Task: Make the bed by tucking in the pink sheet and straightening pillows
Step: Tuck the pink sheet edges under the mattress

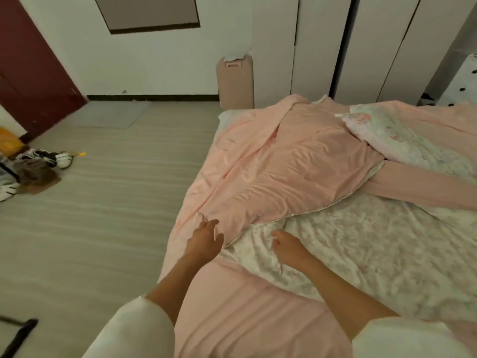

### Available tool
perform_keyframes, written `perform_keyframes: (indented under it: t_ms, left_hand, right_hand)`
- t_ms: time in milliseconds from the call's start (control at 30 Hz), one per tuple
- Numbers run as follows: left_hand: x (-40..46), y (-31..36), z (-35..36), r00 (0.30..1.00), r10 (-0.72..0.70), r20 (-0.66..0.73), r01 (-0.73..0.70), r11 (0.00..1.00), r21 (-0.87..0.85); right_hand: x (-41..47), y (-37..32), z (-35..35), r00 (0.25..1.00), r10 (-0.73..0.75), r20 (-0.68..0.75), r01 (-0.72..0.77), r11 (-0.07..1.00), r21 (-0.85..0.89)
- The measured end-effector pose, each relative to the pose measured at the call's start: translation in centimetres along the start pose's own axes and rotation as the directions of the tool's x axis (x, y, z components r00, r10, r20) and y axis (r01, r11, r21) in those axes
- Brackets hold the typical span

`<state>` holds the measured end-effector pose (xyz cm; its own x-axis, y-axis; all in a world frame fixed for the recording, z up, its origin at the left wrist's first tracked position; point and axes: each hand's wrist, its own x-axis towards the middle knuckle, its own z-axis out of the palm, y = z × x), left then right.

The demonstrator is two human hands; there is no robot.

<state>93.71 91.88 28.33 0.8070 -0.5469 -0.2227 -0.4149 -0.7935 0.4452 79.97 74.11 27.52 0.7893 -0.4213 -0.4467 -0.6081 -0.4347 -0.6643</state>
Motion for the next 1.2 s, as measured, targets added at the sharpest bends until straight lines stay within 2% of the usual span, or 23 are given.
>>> perform_keyframes:
  t_ms: [200,300,467,700,867,1033,1200]
  left_hand:
    - [1.4,-15.0,-9.2,0.998,-0.024,-0.054,0.022,0.999,-0.048]
    - [0.9,-22.5,-13.8,0.993,-0.083,-0.081,0.080,0.996,-0.034]
    - [0.1,-32.6,-19.3,0.978,-0.199,-0.070,0.194,0.978,-0.072]
    - [2.8,-38.9,-22.6,0.969,-0.234,-0.075,0.220,0.963,-0.153]
    - [8.1,-43.6,-25.3,0.959,-0.253,-0.124,0.224,0.952,-0.209]
    - [19.8,-47.4,-28.4,0.976,-0.212,-0.050,0.199,0.962,-0.188]
    - [31.3,-47.2,-32.1,0.990,-0.136,0.028,0.139,0.984,-0.108]
  right_hand:
    - [4.0,-12.9,10.7,0.999,-0.044,-0.031,0.042,0.998,-0.048]
    - [6.5,-18.5,15.5,0.999,-0.049,0.004,0.049,0.990,-0.132]
    - [9.6,-27.1,23.1,0.994,-0.066,0.083,0.079,0.984,-0.160]
    - [15.1,-36.1,27.6,0.986,-0.134,0.097,0.153,0.963,-0.223]
    - [21.8,-41.3,30.0,0.980,-0.173,0.094,0.190,0.956,-0.225]
    - [33.0,-45.8,30.4,0.993,-0.104,0.058,0.112,0.978,-0.178]
    - [41.3,-48.3,27.6,1.000,0.000,0.009,0.001,0.989,-0.148]
